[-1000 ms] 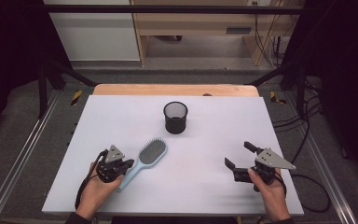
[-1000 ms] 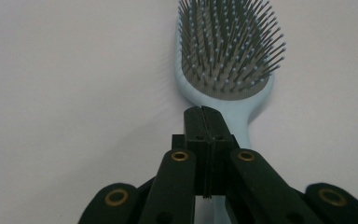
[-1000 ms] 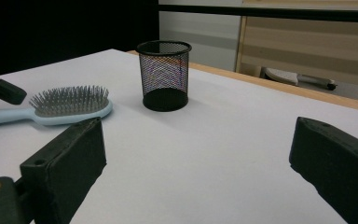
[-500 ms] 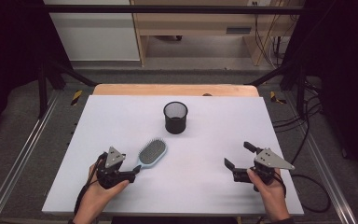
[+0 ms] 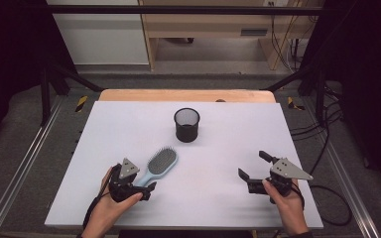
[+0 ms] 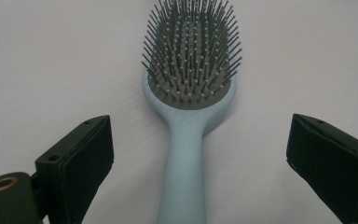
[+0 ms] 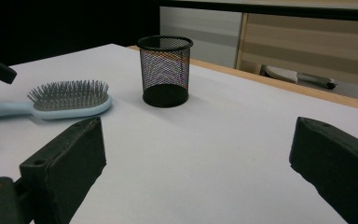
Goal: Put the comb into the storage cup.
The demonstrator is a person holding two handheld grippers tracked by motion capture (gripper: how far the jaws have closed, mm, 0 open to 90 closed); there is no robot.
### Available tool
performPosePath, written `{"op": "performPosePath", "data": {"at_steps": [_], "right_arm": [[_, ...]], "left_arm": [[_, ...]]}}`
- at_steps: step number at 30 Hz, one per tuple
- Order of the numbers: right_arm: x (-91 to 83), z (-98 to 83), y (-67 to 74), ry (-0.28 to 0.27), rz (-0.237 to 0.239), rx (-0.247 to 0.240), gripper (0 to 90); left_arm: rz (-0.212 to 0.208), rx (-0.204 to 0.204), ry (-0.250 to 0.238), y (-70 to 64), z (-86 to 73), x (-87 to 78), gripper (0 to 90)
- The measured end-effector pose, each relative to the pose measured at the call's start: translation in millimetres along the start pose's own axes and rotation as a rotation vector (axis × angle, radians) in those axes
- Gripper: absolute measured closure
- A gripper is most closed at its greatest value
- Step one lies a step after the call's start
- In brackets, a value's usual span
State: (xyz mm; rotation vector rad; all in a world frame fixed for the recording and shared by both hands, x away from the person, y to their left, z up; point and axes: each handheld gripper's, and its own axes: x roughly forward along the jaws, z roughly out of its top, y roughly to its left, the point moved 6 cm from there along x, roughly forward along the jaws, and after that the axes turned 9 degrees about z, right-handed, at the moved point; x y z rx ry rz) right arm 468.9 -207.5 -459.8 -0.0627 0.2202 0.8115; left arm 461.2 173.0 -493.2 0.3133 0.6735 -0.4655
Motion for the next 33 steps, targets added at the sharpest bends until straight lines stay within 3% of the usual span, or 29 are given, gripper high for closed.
{"op": "performPosePath", "data": {"at_steps": [11,18,27,33], "right_arm": [[1.4,-0.9,0.6,0.01,0.002,-0.006,3.6],[1.7,-1.1,1.6,0.011,0.007,-0.004,3.6],[2.2,-1.4,2.0,0.016,0.007,-0.009,3.6],[2.4,-1.5,2.2,0.018,0.009,-0.01,3.6]], "left_arm": [[-0.03,0.022,0.054,-5.3,-10.4,9.5,7.3],[-0.019,-0.004,0.073,0.0,-10.6,17.8,12.4],[-0.034,-0.015,0.102,8.2,-3.3,28.5,22.4],[-0.048,-0.011,0.125,8.8,-2.8,28.8,39.2]]}}
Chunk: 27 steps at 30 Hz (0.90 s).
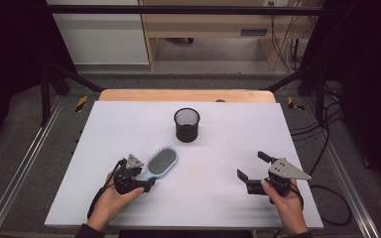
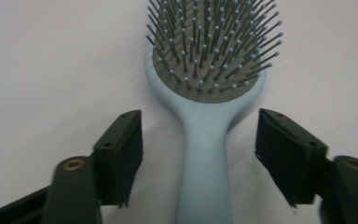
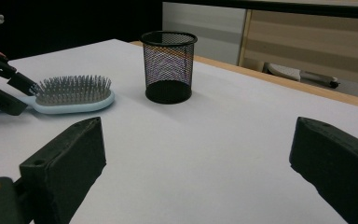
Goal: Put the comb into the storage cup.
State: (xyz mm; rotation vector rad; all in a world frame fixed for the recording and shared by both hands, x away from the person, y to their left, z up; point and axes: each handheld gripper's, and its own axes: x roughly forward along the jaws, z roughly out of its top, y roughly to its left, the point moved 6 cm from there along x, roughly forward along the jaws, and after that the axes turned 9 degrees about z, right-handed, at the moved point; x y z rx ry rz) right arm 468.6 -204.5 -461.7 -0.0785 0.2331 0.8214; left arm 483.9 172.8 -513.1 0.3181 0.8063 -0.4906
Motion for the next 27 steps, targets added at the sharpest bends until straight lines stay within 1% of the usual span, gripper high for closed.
{"op": "performPosePath", "data": {"at_steps": [2,5,8,10,14,15,16,17,18,19,20,21,22,23,26,27], "right_arm": [[0.3,0.0,0.5,0.002,0.0,-0.002,3.6],[0.1,0.2,0.7,0.002,0.0,-0.004,3.6],[0.2,0.0,0.5,0.003,0.0,-0.004,3.6],[0.2,0.0,0.6,0.003,0.001,-0.004,3.6],[0.3,0.0,0.7,0.004,0.002,-0.006,3.6],[0.3,0.0,0.7,0.005,0.002,-0.006,3.6],[0.3,-0.1,0.7,0.005,0.003,-0.006,3.6],[0.3,-0.1,0.7,0.005,0.002,-0.007,3.6],[0.3,-0.2,0.8,0.006,0.004,-0.007,3.6],[0.4,-0.2,0.8,0.007,0.004,-0.007,3.6],[0.5,-0.2,0.8,0.007,0.004,-0.008,3.6],[0.5,-0.2,0.8,0.008,0.004,-0.009,3.6],[0.5,-0.2,0.8,0.008,0.004,-0.009,3.6],[0.5,-0.3,0.8,0.009,0.004,-0.011,3.6],[0.6,-0.6,0.7,0.011,0.003,-0.01,3.6],[0.7,-0.6,0.8,0.012,0.004,-0.01,3.6]], "left_arm": [[-0.005,0.0,0.014,-0.3,-0.6,0.8,45.3],[-0.009,0.011,0.022,-0.7,-0.9,0.8,54.3],[-0.014,0.017,0.031,-1.1,-0.7,0.1,59.9],[-0.006,0.034,0.041,-1.9,-1.2,-0.2,61.3],[0.006,0.043,0.048,-3.4,-1.0,-0.3,62.3],[0.004,0.041,0.049,-3.8,-0.8,-0.2,62.2],[-0.006,0.032,0.05,-4.3,-0.5,0.0,61.3],[-0.006,0.032,0.05,-4.3,-0.5,0.0,57.9],[-0.02,0.03,0.054,-5.2,-0.2,0.1,54.6],[-0.007,0.05,0.055,-4.7,-0.3,0.2,55.9],[-0.007,0.05,0.055,-4.7,-0.3,0.2,58.5],[-0.004,0.054,0.053,-5.0,-0.4,0.2,58.5],[-0.004,0.052,0.052,-4.9,-0.5,0.1,58.5],[0.002,0.049,0.046,-3.9,-1.2,-0.1,61.0],[0.001,0.042,0.036,-3.4,-2.0,-0.2,63.5],[0.007,0.046,0.029,-3.2,-2.6,-0.3,64.7]]}}
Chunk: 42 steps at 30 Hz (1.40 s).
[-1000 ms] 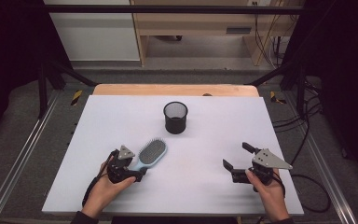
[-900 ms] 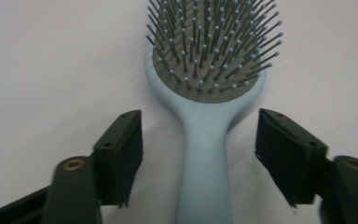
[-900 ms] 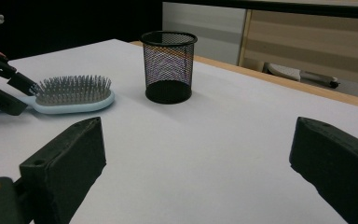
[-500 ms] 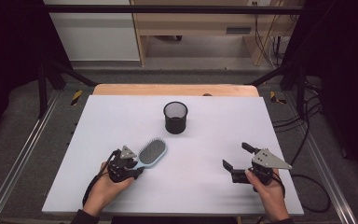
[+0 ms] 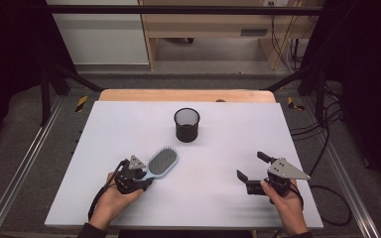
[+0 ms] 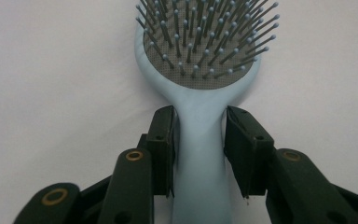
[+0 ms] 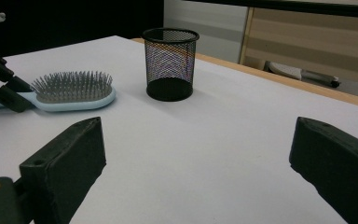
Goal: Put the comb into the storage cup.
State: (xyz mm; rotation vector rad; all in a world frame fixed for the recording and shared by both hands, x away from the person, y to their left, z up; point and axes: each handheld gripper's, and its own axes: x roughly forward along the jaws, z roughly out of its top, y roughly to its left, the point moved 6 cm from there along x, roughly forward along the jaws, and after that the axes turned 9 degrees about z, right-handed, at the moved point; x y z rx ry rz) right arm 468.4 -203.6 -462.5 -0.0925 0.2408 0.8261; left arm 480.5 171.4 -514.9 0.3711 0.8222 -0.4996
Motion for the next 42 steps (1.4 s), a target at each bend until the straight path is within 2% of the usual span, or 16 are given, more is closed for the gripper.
{"op": "performPosePath", "data": {"at_steps": [7,13,18,20,23,25,26,31,33,36,37,39,42], "right_arm": [[0.9,-0.3,1.1,0.005,0.004,-0.004,3.6],[1.1,-0.6,1.3,0.006,0.006,-0.004,3.6],[1.8,-1.1,0.9,0.008,0.005,-0.002,3.7],[2.3,-1.5,0.9,0.012,0.005,-0.003,3.8],[2.3,-1.7,1.4,0.013,0.005,-0.001,3.7],[2.6,-2.1,1.4,0.016,0.005,0.002,3.7],[2.7,-2.4,1.3,0.018,0.004,0.003,3.7],[3.7,-3.9,1.2,0.026,0.007,0.019,3.7],[4.5,-4.4,1.4,0.032,0.011,0.028,3.6],[6.5,-3.6,3.8,0.031,0.024,0.045,3.6],[6.5,-3.6,3.8,0.031,0.024,0.045,3.6],[19.5,-1.4,2.7,0.036,0.017,0.079,4.4],[42.6,8.1,8.6,0.028,0.027,0.07,5.2]], "left_arm": [[0.006,0.008,-0.02,-0.1,-1.3,0.0,68.8],[-0.011,-0.01,-0.041,1.8,-2.6,-0.7,68.9],[-0.021,-0.007,-0.049,2.0,-3.2,-1.7,69.0],[-0.035,-0.012,-0.067,1.9,-2.9,-3.0,69.0],[-0.033,-0.007,-0.082,2.3,-1.9,-4.3,69.1],[-0.046,-0.01,-0.112,2.0,1.0,-7.7,69.1],[-0.046,-0.01,-0.112,2.0,1.0,-7.7,69.1],[-0.05,-0.027,-0.188,2.8,7.4,-16.3,69.1],[-0.054,-0.03,-0.196,2.8,8.3,-17.4,69.1],[-0.023,-0.046,-0.239,6.3,11.7,-22.7,69.2],[-0.023,-0.046,-0.239,6.3,11.7,-22.7,69.2],[0.004,-0.07,-0.276,10.6,16.0,-28.0,69.2],[0.013,-0.083,-0.311,13.8,20.2,-34.1,69.2]]}}
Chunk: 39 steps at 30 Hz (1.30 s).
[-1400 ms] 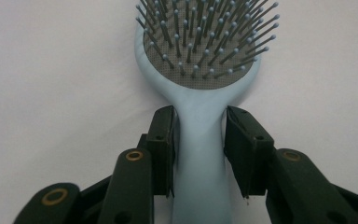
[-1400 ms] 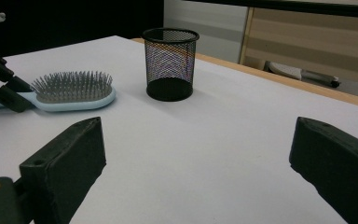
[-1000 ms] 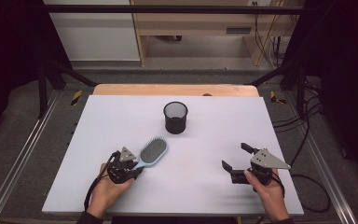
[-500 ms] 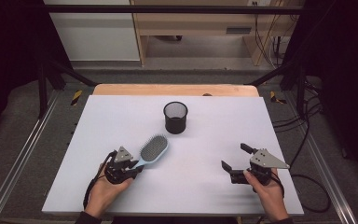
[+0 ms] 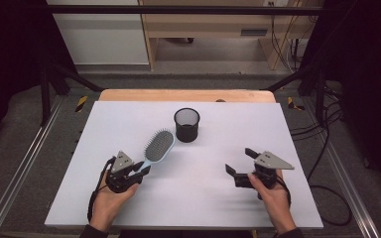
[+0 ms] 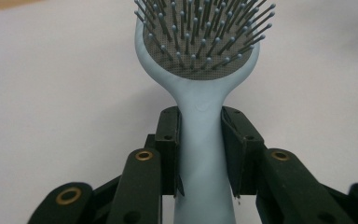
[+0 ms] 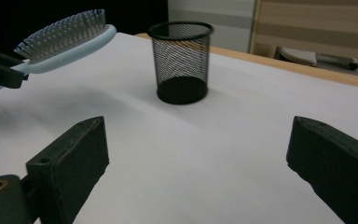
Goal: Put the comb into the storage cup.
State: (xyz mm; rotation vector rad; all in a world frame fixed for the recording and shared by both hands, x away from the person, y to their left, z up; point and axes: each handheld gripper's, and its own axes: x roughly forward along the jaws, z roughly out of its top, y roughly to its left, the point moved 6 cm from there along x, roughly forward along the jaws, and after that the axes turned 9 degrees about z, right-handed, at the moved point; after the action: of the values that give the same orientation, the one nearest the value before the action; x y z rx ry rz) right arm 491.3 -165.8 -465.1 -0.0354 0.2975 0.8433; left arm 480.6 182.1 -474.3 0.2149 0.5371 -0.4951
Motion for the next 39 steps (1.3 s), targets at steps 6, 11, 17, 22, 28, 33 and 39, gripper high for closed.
{"op": "performPosePath", "data": {"at_steps": [6,11,17,22,28,33,39], "right_arm": [[35.5,12.1,30.4,-0.029,0.102,0.066,5.0],[49.2,21.3,48.0,-0.031,0.169,0.161,4.9],[63.3,32.9,64.2,-0.038,0.221,0.184,5.5],[82.3,49.9,81.5,-0.038,0.255,0.195,4.8],[93.4,64.7,93.1,-0.029,0.271,0.206,5.0],[100.1,72.4,97.4,-0.029,0.289,0.219,5.1],[110.9,79.1,104.6,-0.025,0.311,0.239,5.2]], "left_arm": [[0.002,-0.021,-0.042,3.0,4.7,-7.6,69.2],[0.029,-0.05,-0.105,4.7,10.0,-13.5,69.2],[0.02,-0.038,-0.138,0.1,13.3,-18.6,69.2],[0.024,0.003,-0.18,-4.6,18.7,-25.4,69.2],[0.013,-0.014,-0.214,-5.3,23.7,-29.5,69.2],[0.004,-0.01,-0.219,-8.0,21.8,-28.5,69.2],[0.007,0.002,-0.245,-9.8,24.2,-32.4,69.2]]}}
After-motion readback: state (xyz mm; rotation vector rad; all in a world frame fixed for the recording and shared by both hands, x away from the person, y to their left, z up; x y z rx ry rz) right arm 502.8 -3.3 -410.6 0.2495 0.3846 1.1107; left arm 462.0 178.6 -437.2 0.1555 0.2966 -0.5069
